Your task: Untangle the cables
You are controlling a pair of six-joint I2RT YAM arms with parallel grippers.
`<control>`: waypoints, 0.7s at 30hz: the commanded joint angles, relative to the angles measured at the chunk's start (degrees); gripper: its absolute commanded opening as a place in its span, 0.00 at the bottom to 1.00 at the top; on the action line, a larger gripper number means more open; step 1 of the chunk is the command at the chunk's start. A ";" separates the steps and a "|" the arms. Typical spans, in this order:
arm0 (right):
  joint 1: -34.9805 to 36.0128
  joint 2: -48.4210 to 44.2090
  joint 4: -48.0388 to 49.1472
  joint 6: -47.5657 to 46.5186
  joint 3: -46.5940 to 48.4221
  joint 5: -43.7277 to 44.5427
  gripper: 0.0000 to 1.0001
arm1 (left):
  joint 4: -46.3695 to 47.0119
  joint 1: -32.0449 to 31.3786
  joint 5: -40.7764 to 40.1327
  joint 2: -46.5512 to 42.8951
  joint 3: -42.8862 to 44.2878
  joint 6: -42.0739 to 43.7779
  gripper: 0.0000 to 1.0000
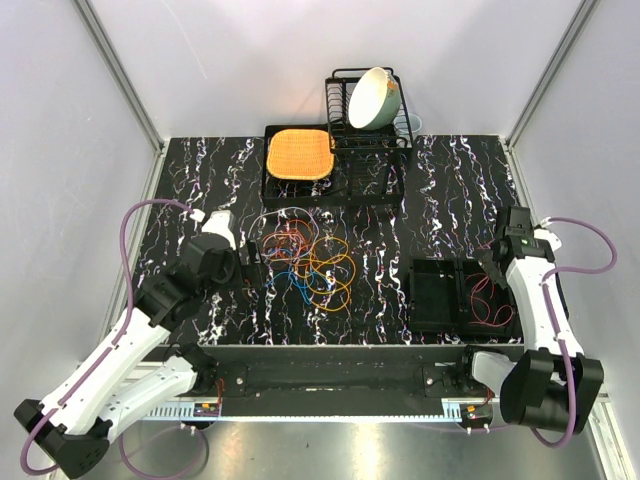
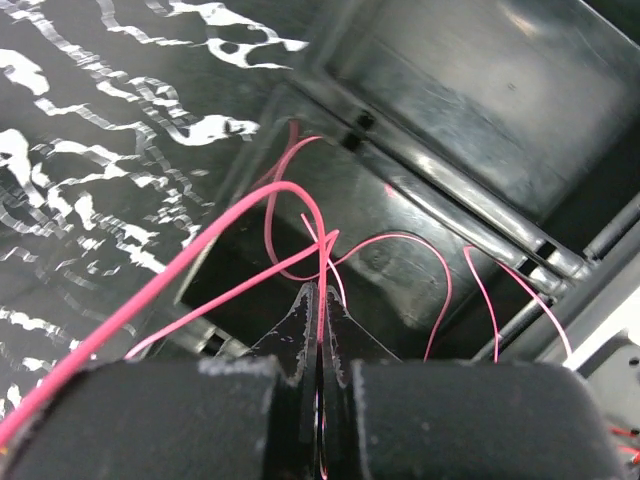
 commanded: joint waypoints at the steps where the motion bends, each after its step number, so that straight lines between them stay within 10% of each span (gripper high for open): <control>1: -0.92 1.04 -3.09 6.48 -1.22 3.76 0.00 | 2.22 -0.28 0.89 -1.45 -0.08 0.94 0.99; 11: -3.90 9.66 4.74 3.93 -4.56 -3.45 0.00 | 2.22 -0.20 0.54 -1.63 -0.17 1.03 0.99; 14: -3.91 7.65 4.12 2.44 -3.60 -3.53 0.22 | 2.31 -0.28 0.45 -1.63 -0.17 0.94 0.99; 17: -3.91 4.22 2.63 1.21 -2.37 -4.59 0.73 | 2.22 -0.20 0.37 -1.54 -0.26 0.94 0.99; 21: -3.91 0.79 -0.88 0.24 -0.96 -5.11 0.92 | 2.22 -0.20 0.45 -1.36 -0.17 0.94 0.99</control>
